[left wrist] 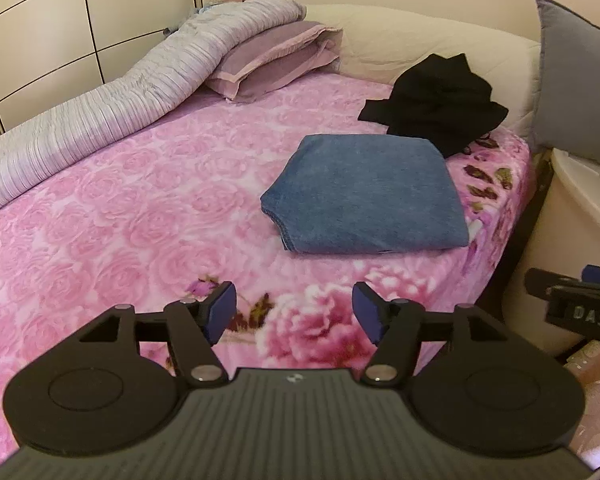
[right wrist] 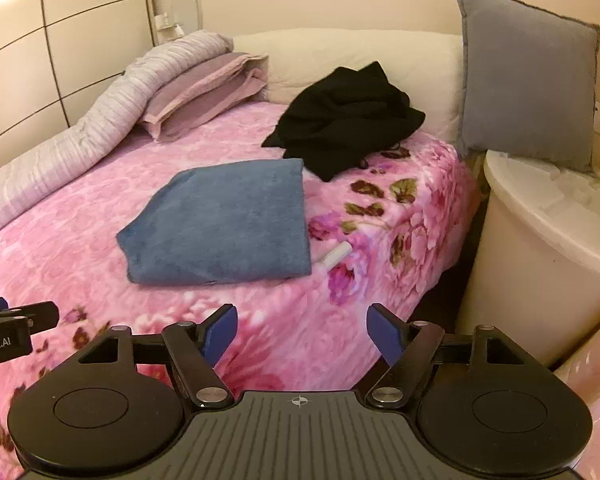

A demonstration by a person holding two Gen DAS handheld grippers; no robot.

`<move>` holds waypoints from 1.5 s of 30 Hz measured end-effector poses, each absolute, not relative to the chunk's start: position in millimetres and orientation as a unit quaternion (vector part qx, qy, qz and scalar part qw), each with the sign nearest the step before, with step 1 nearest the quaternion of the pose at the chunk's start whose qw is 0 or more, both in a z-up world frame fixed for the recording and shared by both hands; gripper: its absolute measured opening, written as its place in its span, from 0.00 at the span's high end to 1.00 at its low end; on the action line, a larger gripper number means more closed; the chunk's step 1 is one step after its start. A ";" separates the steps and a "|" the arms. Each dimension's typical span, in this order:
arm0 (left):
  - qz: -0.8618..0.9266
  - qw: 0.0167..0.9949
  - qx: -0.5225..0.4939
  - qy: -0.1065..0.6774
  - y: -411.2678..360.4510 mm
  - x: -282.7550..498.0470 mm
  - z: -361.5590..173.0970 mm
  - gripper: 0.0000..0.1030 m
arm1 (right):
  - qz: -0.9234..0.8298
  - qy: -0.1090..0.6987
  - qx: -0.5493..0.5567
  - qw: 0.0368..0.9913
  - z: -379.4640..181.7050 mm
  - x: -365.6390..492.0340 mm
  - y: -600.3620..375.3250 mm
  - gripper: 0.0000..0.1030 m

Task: Fold clothes
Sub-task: 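Open both grippers and lift them off the folded jeans, then move both grippers to the folded blue jeans and grasp its edge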

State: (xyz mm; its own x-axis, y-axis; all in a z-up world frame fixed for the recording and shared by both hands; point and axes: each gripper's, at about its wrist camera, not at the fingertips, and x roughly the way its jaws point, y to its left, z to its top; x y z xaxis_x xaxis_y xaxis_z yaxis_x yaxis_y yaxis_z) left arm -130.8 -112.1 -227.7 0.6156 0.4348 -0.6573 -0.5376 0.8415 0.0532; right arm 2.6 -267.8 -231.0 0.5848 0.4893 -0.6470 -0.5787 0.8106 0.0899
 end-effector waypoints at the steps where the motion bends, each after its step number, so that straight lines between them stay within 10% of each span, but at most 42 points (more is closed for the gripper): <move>1: 0.271 0.896 -0.075 0.342 -114.1 -134.4 -226.8 0.41 | 0.301 0.342 -0.070 0.888 -229.6 -2.0 -267.3 0.25; 24: 0.249 0.896 -0.112 0.351 -103.6 -127.3 -234.0 0.39 | 0.321 0.351 -0.064 0.877 -240.0 0.3 -256.5 0.22; 45: 0.128 0.877 -0.319 0.336 118.7 24.3 -299.2 0.37 | 0.416 0.497 0.137 0.749 -311.4 256.0 -244.1 0.22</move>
